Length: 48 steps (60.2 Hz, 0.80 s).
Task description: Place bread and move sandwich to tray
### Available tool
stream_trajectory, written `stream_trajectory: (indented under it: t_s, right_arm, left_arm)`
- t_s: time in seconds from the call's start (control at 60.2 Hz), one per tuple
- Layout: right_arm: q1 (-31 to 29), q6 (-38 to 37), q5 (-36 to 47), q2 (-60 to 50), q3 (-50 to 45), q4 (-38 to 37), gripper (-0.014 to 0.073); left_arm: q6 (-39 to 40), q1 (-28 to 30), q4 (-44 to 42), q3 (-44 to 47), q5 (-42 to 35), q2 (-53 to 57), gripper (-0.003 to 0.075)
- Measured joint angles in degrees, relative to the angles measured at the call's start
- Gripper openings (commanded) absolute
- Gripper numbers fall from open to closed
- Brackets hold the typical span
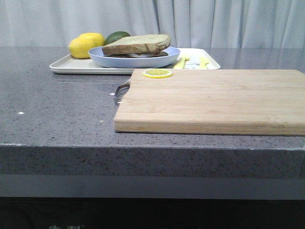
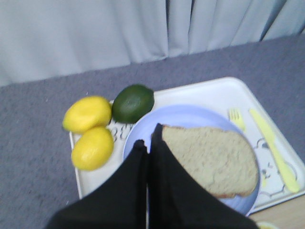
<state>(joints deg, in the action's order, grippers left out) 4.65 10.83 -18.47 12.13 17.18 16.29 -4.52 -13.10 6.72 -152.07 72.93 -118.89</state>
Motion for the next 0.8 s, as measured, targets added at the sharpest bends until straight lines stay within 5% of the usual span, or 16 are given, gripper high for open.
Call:
stream_trajectory:
  t_s: [0.332, 0.797]
  right_arm:
    - [0.0, 0.0, -0.09, 0.0, 0.0, 0.0, -0.0076]
    - [0.0, 0.0, -0.09, 0.0, 0.0, 0.1, -0.0076]
  left_arm:
    - [0.33, 0.46, -7.03, 41.69, -0.95, 19.33, -0.0019]
    - [3.73, 3.25, -8.93, 81.59, -26.01, 52.59, -0.0019]
